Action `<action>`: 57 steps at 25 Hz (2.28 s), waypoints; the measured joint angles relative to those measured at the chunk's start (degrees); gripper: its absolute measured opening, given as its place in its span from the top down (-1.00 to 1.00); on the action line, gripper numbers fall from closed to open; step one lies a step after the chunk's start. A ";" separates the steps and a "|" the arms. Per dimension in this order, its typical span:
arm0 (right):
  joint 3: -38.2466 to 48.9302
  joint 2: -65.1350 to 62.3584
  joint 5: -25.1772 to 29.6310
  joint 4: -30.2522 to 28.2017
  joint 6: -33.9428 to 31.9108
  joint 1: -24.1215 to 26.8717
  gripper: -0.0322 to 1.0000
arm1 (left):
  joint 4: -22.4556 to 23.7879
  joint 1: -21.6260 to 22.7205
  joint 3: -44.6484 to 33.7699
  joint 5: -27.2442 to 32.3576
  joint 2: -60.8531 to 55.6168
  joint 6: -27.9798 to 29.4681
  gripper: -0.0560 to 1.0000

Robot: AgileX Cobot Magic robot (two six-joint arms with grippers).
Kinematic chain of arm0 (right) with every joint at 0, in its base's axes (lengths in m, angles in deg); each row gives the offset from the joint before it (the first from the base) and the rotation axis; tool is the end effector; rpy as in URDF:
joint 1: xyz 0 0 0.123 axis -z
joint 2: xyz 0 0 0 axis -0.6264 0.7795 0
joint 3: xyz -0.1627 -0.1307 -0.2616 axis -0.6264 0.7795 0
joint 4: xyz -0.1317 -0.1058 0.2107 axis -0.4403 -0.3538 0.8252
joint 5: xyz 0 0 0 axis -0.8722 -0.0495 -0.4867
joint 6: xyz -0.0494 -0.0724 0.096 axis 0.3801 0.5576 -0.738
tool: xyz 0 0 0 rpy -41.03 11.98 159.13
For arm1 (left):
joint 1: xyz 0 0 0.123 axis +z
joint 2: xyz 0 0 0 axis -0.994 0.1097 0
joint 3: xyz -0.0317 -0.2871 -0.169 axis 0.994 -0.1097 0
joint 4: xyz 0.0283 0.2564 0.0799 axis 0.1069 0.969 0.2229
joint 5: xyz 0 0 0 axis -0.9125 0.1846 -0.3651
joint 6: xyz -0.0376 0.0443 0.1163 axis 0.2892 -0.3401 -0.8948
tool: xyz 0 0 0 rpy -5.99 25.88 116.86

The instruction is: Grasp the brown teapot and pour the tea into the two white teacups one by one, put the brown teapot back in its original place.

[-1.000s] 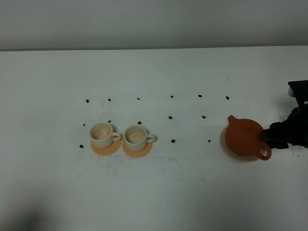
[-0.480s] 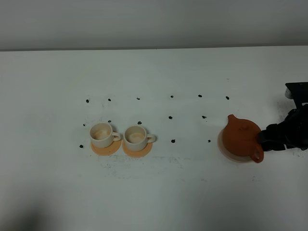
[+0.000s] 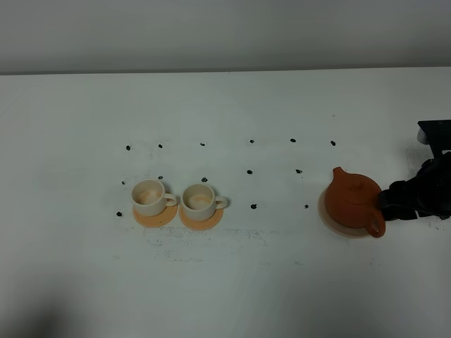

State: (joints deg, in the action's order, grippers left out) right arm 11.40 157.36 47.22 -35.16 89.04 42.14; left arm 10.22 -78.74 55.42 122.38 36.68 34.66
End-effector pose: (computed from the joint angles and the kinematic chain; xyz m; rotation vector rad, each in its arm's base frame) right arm 0.3304 0.0107 0.1483 -0.1258 2.8604 0.3023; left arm -0.0014 -0.0237 0.2543 0.0648 2.0881 -0.1111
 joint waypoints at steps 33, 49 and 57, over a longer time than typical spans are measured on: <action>8.38 -20.18 -9.15 -11.82 -9.38 1.29 -0.14 | 0.00 0.00 0.00 0.00 0.00 0.00 0.30; 12.48 -10.02 -17.32 -23.86 -23.08 -2.42 -0.14 | 0.00 0.00 0.00 0.00 0.00 0.00 0.30; 12.54 -8.68 -18.16 -23.92 -23.57 -4.56 -0.14 | 0.00 0.00 0.00 0.00 0.00 0.00 0.30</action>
State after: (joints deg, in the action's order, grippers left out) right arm 23.94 148.68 29.06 -59.07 65.48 37.59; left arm 10.22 -78.74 55.42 122.38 36.68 34.66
